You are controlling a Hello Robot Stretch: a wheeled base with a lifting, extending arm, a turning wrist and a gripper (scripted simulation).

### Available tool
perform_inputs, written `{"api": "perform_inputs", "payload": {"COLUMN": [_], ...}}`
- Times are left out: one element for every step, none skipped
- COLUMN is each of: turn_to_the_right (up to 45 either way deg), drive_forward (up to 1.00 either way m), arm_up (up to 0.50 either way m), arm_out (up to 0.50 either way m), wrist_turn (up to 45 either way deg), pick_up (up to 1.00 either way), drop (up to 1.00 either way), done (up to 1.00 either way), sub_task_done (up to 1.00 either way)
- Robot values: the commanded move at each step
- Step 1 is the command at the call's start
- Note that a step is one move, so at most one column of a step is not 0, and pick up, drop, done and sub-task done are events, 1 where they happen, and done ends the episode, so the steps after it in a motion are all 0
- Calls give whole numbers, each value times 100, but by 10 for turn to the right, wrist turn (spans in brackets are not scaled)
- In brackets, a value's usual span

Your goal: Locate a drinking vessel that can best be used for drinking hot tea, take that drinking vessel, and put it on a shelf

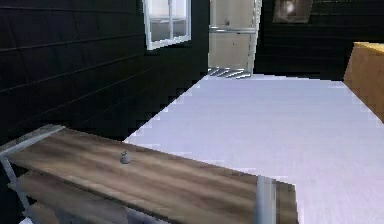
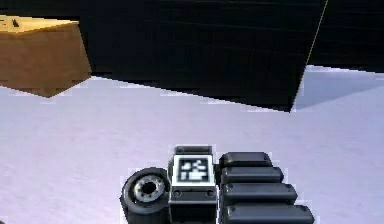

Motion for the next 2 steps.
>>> {"api": "perform_inputs", "payload": {"turn_to_the_right": [120, 0], "drive_forward": [0, 30], "arm_up": [0, 0], "arm_out": [0, 0], "wrist_turn": [0, 0], "pick_up": [0, 0], "drop": [0, 0], "done": [0, 0], "sub_task_done": [0, 0]}}
